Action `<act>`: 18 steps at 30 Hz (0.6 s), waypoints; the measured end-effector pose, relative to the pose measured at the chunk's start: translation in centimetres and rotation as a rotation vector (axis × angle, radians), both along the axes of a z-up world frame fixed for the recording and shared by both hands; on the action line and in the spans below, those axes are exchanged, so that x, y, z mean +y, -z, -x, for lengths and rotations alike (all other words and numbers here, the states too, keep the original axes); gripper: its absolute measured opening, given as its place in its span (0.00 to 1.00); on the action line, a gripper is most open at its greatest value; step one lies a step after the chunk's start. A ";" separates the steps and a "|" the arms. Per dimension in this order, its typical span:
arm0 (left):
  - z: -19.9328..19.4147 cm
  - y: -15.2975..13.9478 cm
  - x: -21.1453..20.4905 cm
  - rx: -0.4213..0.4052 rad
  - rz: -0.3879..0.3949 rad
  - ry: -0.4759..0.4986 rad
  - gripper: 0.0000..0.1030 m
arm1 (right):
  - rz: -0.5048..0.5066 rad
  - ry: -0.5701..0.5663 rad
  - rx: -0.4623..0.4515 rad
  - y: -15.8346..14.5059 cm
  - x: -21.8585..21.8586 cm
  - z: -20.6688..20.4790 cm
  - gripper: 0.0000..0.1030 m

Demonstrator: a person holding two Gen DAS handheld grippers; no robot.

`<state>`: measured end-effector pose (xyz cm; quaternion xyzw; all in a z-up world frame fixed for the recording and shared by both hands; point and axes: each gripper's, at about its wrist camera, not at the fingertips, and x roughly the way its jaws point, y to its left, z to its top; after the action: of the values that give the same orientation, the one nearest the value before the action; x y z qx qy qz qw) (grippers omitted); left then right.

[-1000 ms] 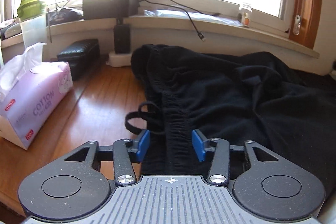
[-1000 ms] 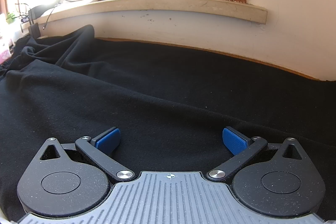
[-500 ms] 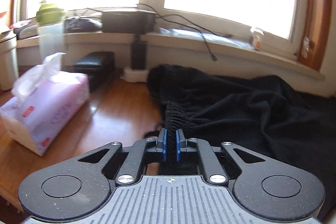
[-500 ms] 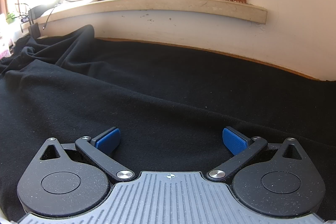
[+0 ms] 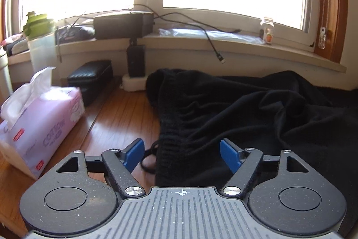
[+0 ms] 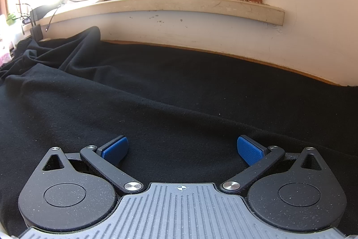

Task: Fold clothes

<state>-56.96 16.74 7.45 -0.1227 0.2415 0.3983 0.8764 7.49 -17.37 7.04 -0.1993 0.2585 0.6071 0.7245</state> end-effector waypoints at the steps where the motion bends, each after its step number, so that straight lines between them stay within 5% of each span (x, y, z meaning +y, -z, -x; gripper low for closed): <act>1: -0.7 0.0 0.3 0.007 -0.004 0.009 0.75 | 0.000 0.000 0.000 0.0 0.0 0.0 1.00; 11: -8.4 1.3 2.0 0.009 -0.010 0.131 0.76 | -0.027 -0.004 -0.069 -0.5 0.0 1.2 1.00; 14: -9.6 2.1 2.4 0.035 -0.003 0.151 0.76 | -0.090 -0.085 -0.085 -2.2 1.2 3.9 0.96; 18: -10.2 3.4 2.9 0.073 0.018 0.157 0.76 | -0.128 -0.245 0.009 -4.3 5.7 8.8 0.66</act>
<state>-46.78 19.60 4.08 -0.0968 0.2859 0.3301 0.8944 -1.31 -11.71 11.38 -0.1800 0.1961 0.7072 0.6550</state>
